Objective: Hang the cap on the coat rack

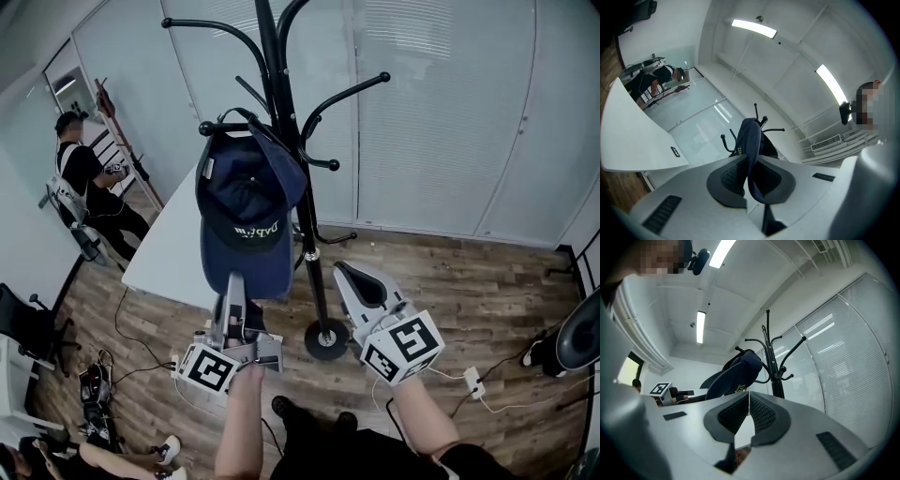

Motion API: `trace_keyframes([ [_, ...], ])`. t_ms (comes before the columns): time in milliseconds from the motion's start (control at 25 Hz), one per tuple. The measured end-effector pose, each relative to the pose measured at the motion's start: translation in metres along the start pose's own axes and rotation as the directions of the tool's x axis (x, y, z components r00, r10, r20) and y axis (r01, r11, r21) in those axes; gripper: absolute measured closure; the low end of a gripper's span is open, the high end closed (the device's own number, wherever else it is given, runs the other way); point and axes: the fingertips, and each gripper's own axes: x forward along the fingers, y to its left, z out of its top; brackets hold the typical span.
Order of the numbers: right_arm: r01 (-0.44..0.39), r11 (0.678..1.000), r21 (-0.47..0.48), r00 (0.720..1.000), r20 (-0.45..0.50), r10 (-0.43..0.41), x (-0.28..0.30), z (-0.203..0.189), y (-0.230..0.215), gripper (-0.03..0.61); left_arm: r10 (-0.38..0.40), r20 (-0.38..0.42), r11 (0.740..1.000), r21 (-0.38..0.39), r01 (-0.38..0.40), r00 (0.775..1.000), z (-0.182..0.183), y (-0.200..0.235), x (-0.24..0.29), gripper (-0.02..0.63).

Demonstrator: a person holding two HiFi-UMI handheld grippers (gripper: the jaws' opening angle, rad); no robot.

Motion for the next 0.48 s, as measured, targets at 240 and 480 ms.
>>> trace_keyframes([
  [240,0.026,1.000,-0.005,1.000,0.006,-0.026,0.007,0.002,-0.006,0.546,-0.011,-0.013,1.000,-0.002,0.010,1.000,-0.008,0.010,0.001,0.581],
  [480,0.034,0.999,-0.006,0.999,-0.018,-0.034,0.006,-0.004,-0.011,0.546,-0.013,-0.008,1.000,-0.006,0.013,1.000,-0.019,0.014,-0.008,0.582],
])
